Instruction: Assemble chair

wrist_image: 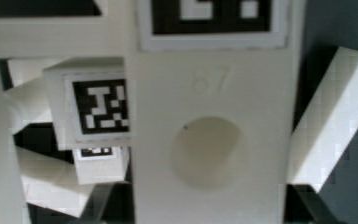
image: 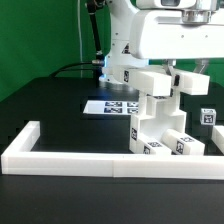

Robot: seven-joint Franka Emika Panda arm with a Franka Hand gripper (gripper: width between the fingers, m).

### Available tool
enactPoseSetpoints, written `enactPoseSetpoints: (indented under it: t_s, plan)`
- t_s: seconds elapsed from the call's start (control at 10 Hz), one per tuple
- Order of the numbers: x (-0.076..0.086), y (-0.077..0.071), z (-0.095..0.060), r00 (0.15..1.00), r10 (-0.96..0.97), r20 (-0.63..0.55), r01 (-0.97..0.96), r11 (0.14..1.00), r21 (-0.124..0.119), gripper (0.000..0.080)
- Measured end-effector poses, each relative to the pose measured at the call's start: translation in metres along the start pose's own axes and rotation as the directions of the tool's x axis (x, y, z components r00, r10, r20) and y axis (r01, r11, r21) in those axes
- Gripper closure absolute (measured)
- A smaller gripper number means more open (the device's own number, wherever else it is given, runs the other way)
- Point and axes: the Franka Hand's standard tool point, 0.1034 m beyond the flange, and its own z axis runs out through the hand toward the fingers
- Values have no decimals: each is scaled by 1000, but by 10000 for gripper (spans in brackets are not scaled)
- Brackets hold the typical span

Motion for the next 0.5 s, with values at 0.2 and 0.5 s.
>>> enactPoseSetpoints:
  t_s: [0.2,0.5]
  plan:
    - [0,-1,0,1000,-17,0,17,1000,0,509]
    - [1,0,0,999,-52,-4,52,999,-2,509]
